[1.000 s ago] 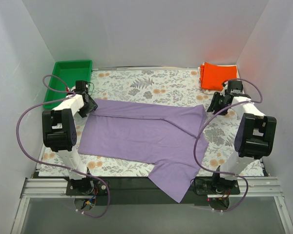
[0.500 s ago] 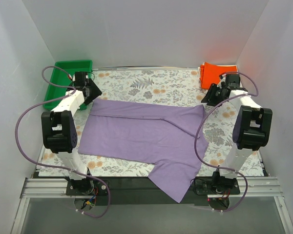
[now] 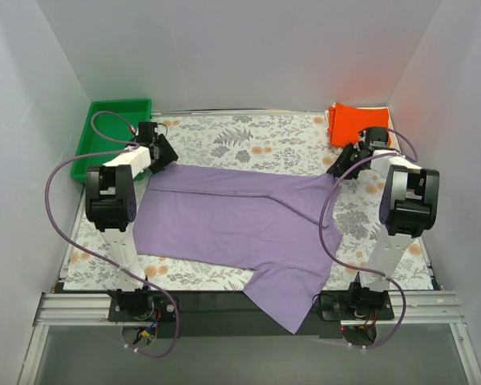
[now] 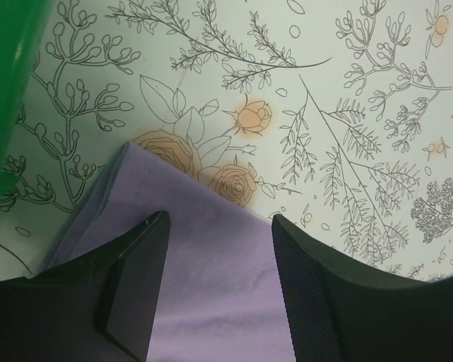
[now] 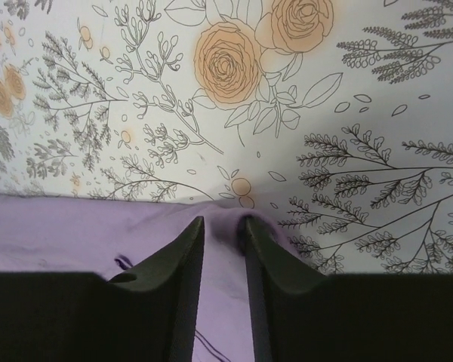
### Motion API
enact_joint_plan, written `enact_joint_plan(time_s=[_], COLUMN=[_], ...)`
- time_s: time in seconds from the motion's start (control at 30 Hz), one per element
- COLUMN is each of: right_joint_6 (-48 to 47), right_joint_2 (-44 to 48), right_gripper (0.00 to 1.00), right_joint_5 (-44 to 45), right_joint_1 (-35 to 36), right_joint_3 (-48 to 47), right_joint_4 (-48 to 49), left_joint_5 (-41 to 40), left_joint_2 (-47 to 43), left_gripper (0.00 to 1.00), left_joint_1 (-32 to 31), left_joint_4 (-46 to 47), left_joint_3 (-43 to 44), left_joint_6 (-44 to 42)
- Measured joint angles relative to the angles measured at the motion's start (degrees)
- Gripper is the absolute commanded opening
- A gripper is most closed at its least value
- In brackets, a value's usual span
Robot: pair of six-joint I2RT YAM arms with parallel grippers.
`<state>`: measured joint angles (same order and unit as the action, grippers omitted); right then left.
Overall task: Fold and stack the t-shirts
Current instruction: Fold the tshirt
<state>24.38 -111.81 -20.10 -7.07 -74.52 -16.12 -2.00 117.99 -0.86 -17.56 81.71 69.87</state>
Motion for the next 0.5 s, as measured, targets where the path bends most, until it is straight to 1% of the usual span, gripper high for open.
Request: enact_joint_plan(time_s=[0.07, 0.1, 0.2, 0.5], right_joint_6=[0.6, 0.8, 1.2, 1.3], right_joint_2=[-0.1, -0.2, -0.2, -0.2], right_gripper=[0.23, 0.14, 0.01, 0.01], right_joint_5=[0.0, 0.1, 0.3, 1.1], right_joint_1=[0.0, 0.0, -0.2, -3.2], right_joint_3=[0.0, 0.0, 0.1, 2.3], right_joint_4=[0.3, 0.4, 0.9, 1.3], left_joint_5=[-0.1, -0.2, -0.7, -2.0], left_joint_2=[0.7, 0.9, 1.2, 1.6], left_gripper=[0.52, 0.51, 0.51, 0.51], left_joint_1=[-0.2, -0.2, -0.2, -0.2], left_joint_4=[0.6, 1.0, 1.8, 3.1], left_joint_3=[0.2, 0.3, 0.3, 0.3], left_joint_6=[0.0, 0.2, 0.6, 2.6])
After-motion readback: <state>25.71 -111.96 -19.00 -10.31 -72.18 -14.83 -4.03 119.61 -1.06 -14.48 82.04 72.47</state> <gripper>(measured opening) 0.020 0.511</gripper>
